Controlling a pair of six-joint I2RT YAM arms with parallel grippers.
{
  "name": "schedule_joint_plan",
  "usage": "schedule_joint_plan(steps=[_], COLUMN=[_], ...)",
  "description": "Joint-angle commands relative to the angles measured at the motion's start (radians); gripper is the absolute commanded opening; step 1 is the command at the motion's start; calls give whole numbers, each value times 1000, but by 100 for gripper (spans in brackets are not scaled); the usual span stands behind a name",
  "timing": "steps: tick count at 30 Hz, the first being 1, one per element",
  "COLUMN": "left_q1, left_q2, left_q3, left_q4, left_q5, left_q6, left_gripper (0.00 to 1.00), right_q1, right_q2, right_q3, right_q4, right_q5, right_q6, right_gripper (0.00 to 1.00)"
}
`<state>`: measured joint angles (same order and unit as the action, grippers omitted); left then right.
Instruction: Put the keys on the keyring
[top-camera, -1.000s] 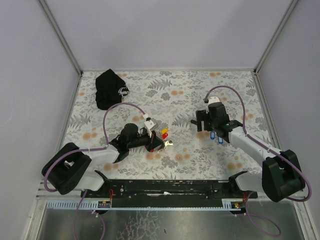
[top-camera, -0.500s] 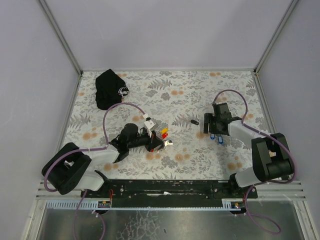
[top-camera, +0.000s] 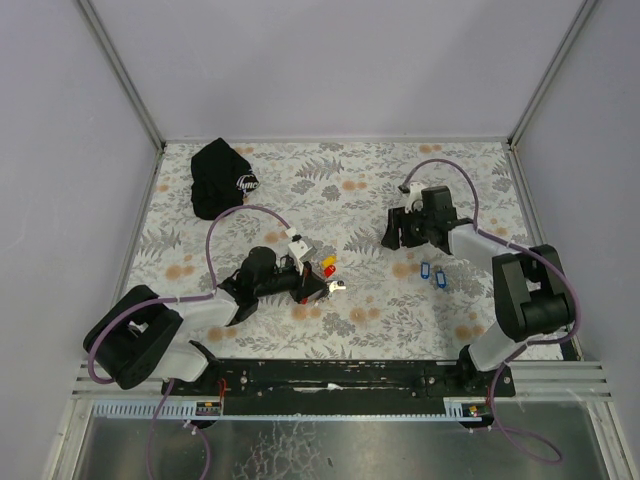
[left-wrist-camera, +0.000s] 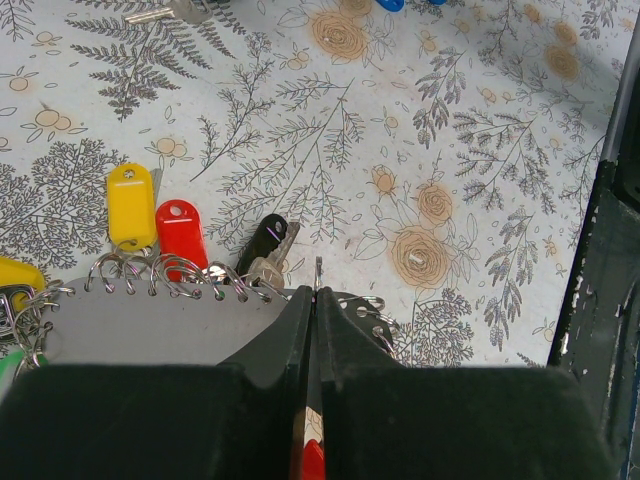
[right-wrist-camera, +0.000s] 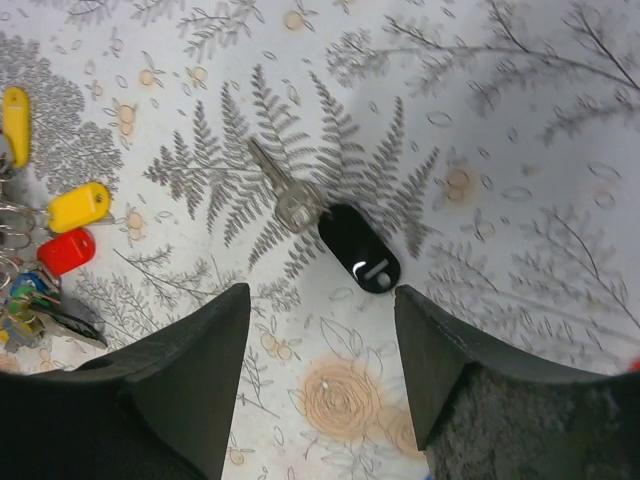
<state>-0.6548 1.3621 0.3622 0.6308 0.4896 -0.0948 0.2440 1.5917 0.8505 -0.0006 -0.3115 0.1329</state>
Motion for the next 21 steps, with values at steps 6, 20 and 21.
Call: schedule_joint_plan(steps=[6,20,21], left_q1=[-5,-5,-5], left_q2=[-14,-13,-14], left_q3=[12,15,14], left_q4=[19,15,15], left_q5=[-2,-2,-1], left_q6=[23,23,23], left_gripper=[0,0,0], right_q1=[9,14,17], right_q2=[156,261,258], right_q3=[163,218,211], right_q4=[64,-7,-15], right_q5=[-189,-230,-230], right_q6=[-78,-62,-57], right_gripper=[61,51,51])
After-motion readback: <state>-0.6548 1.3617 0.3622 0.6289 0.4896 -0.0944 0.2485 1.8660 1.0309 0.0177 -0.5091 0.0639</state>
